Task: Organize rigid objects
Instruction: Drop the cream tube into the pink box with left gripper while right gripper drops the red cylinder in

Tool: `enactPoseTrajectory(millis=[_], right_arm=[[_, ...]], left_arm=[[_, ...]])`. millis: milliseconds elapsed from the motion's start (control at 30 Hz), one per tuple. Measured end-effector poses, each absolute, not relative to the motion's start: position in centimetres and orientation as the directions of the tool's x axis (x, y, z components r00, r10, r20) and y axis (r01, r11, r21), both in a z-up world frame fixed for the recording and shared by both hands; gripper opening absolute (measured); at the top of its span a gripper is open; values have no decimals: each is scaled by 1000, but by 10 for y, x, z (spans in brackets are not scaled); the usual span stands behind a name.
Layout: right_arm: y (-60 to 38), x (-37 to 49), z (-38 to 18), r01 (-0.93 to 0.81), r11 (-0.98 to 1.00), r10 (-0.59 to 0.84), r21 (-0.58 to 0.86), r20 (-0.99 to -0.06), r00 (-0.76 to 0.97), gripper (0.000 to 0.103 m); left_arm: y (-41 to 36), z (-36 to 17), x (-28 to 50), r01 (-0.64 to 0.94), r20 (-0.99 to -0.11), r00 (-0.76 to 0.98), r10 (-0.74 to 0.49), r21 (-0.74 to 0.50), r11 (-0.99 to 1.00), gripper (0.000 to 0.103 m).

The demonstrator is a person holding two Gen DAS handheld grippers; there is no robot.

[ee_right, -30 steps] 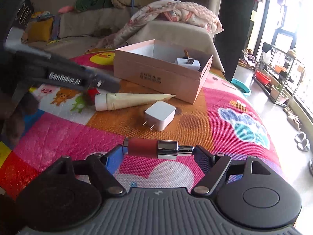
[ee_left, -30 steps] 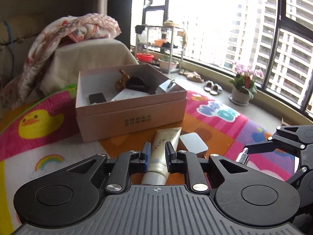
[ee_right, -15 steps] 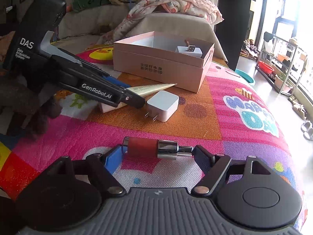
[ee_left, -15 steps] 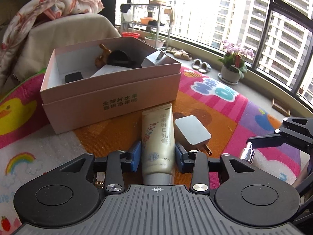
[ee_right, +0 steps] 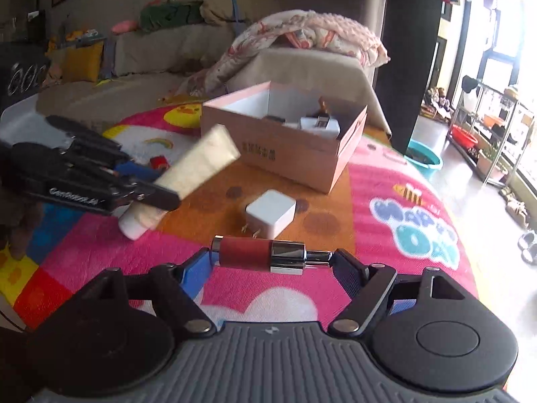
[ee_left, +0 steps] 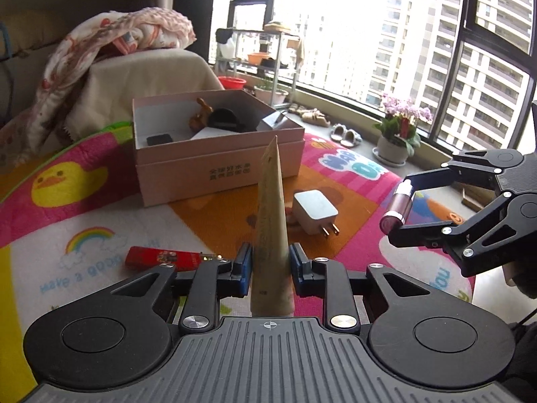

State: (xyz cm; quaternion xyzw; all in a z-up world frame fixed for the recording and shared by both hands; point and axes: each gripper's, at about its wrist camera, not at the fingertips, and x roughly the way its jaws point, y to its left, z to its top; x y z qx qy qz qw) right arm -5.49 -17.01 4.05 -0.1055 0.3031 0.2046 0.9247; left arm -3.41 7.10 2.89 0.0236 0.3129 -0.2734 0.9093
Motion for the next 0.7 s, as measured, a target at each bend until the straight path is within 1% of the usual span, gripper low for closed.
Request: enactPoseTrajectory(millis=[67, 367, 500, 600, 700], right_arm=[[-169, -53, 46, -438, 896, 312, -76, -593, 742, 78], [-168, -48, 69, -439, 894, 323, -93, -545, 774, 78], [-166, -45, 76, -439, 893, 329, -96, -527, 784, 79], [-161, -38, 81, -441, 893, 339, -93, -507, 793, 79], [-152, -23, 89, -434, 894, 341, -108, -463, 818, 79]], left_arm=[[76, 33, -32, 507, -570, 656, -495, -153, 848, 27], [84, 61, -33, 522, -484, 691, -537, -180, 834, 26], [87, 78, -27, 528, -447, 709, -546, -177, 830, 26], [86, 92, -12, 534, -425, 725, -541, -148, 832, 26], [84, 110, 18, 533, -411, 739, -534, -127, 836, 26]])
